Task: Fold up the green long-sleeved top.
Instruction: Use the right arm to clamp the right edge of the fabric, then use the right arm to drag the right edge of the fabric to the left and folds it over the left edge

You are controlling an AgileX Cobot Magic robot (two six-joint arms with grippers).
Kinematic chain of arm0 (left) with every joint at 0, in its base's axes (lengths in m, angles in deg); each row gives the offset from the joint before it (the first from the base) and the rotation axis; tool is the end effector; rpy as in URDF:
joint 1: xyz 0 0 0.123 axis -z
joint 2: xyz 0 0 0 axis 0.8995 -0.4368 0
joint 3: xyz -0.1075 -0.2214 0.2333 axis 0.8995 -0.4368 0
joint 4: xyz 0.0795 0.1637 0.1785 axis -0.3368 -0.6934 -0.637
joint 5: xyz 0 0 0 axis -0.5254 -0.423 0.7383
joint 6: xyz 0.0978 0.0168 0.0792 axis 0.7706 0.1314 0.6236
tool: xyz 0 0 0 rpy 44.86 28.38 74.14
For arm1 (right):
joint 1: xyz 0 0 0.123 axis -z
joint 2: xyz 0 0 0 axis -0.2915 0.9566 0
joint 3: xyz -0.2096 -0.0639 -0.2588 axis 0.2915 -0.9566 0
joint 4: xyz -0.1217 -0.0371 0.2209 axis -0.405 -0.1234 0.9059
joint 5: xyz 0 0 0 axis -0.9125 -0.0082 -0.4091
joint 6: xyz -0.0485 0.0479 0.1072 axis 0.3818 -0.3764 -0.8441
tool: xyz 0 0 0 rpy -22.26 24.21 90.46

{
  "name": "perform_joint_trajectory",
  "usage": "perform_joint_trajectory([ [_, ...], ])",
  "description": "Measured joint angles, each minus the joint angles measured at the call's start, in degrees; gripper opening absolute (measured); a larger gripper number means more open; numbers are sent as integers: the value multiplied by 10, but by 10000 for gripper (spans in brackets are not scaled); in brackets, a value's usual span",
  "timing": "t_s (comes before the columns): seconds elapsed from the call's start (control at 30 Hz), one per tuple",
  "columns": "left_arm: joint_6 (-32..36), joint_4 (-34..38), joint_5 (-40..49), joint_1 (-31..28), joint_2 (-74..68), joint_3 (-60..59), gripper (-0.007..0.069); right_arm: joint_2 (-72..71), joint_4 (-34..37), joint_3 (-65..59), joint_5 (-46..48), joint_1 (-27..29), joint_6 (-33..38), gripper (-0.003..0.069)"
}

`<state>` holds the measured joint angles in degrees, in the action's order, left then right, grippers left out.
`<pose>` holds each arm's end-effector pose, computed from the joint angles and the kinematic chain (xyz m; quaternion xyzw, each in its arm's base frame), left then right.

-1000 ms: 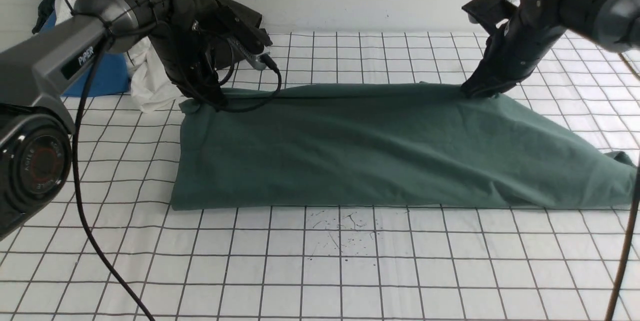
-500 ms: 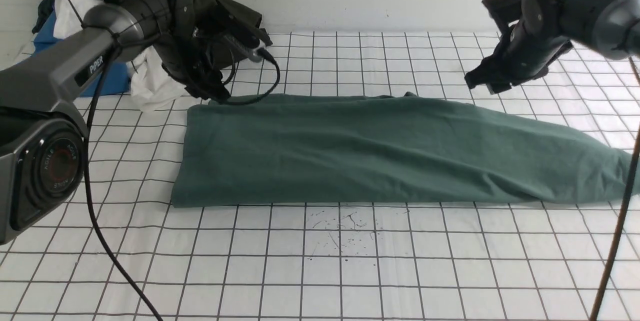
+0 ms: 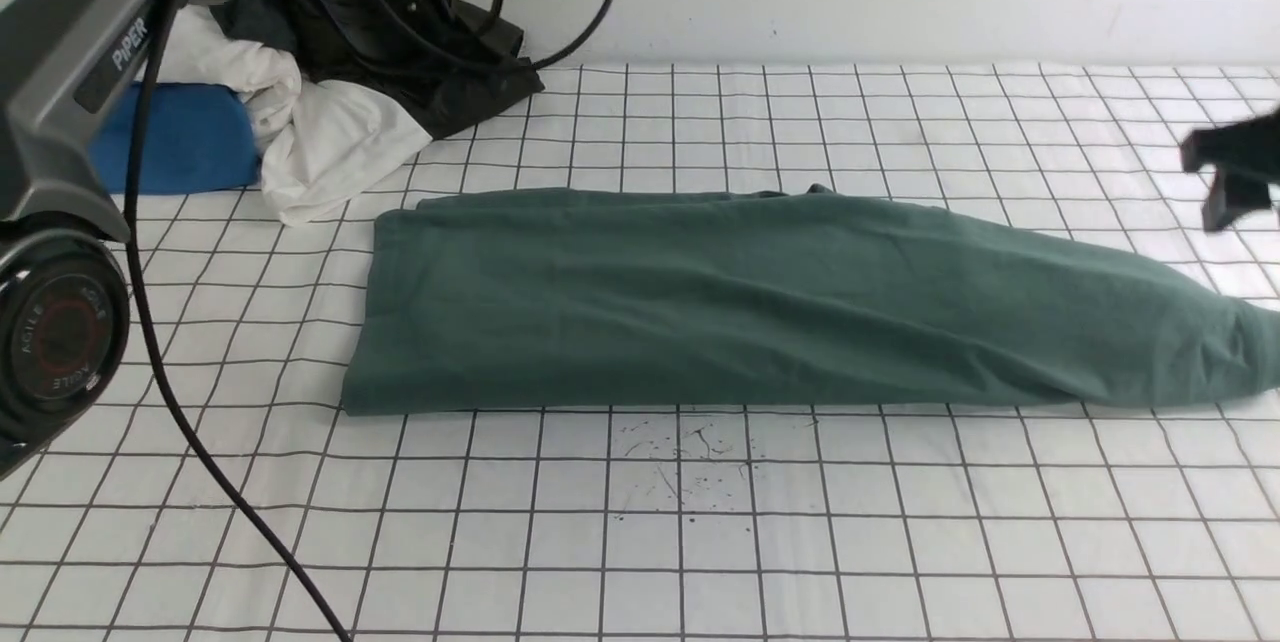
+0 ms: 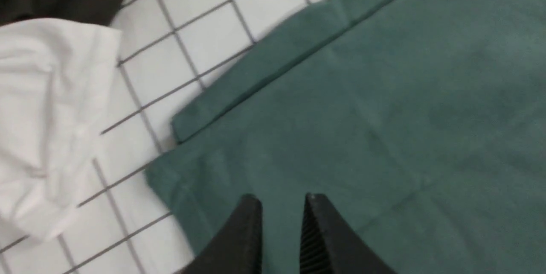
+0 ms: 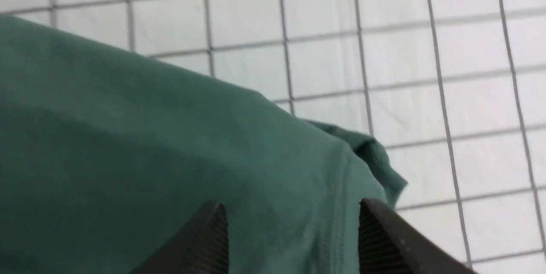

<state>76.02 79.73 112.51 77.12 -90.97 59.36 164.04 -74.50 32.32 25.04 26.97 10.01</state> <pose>0.5264 -0.1356 0.3094 0.2657 0.9337 -0.0431 0.2362 0.4241 -0.0740 0.2600 0.0848 0.9825 -0.0108 0.1655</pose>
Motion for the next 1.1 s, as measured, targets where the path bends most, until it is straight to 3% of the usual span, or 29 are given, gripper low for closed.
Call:
perform_joint_trajectory([
  [0.07,23,29,0,9,-6,-20,28,11,18,-40,-33,24,0,400],
  [0.13,36,42,0,16,-12,-37,2,33,23,-54,-57,36,0,421],
  [0.3,47,51,-1,31,-22,-77,-8,98,16,-57,-94,44,-9,495],
  [0.53,50,51,-1,33,-25,-92,-8,113,26,-53,-103,44,-4,502],
  [0.67,51,51,-1,33,-25,-92,-8,112,52,-53,-103,44,40,363],
  [0.7,51,51,-1,33,-25,-92,-8,109,62,-53,-101,44,52,281],
  [0.83,51,51,-1,33,-19,-92,-8,77,69,-58,-94,44,68,64],
  [0.9,52,51,-1,33,-8,-92,-8,45,55,-58,-94,44,69,30],
  [1.1,52,51,-1,33,83,-92,-8,-91,-16,-26,-67,37,49,24],
])
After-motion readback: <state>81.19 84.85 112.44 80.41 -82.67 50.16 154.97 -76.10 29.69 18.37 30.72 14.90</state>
